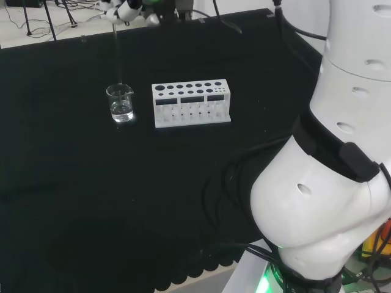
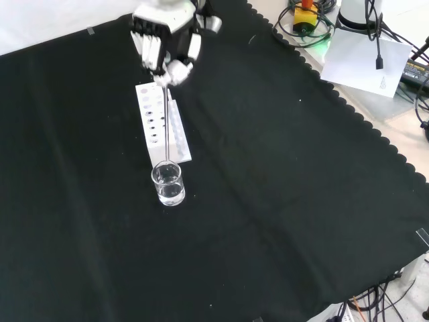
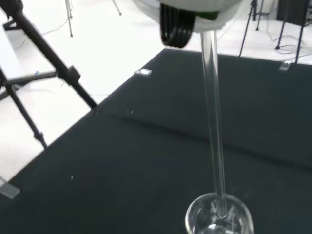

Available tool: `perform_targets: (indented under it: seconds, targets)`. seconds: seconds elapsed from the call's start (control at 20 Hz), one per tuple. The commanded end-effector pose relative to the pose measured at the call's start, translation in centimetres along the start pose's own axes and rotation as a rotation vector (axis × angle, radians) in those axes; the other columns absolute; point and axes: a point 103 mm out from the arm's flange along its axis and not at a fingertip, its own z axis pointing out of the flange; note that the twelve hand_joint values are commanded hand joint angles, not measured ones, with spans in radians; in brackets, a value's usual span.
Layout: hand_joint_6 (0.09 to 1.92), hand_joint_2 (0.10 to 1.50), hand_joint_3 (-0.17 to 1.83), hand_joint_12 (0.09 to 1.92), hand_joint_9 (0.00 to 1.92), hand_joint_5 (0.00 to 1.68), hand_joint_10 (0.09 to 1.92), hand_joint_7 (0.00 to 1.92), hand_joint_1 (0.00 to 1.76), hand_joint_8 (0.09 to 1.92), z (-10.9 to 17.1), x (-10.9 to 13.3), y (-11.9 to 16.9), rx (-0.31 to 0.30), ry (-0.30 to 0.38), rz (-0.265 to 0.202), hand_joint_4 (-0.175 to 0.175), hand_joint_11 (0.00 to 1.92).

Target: Put the glass rod back on the white test tube rack.

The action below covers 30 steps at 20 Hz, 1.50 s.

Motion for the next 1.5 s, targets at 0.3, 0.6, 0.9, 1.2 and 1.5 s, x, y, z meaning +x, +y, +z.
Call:
perform_targets:
  seconds: [0.3,0.6,0.9,1.2,1.5]
  targets:
    - [0.73,0.78,0.63,1.00,1.68,1.06,0.95,1.09,1.29,1.28,-4.3,-4.3,-3.3,-0.044,-0.001,0.087,-0.175,1.68]
    - [0.73,0.78,0.63,1.00,1.68,1.07,0.95,1.09,1.29,1.28,-4.6,-7.5,-4.8,-0.052,-0.001,0.138,-0.175,1.68]
    - [0.73,0.77,0.63,1.00,1.68,1.07,0.95,1.09,1.29,1.28,-4.6,-10.9,-6.9,-0.038,-0.013,0.196,-0.175,1.68]
    - [0.73,0.77,0.63,1.00,1.68,1.07,0.95,1.09,1.29,1.28,-4.6,-13.1,-8.7,-0.030,-0.022,0.239,-0.175,1.68]
    - [0.73,0.77,0.63,1.00,1.68,1.07,0.95,1.09,1.29,1.28,-3.9,-14.4,-10.1,-0.007,-0.033,0.272,-0.175,1.68]
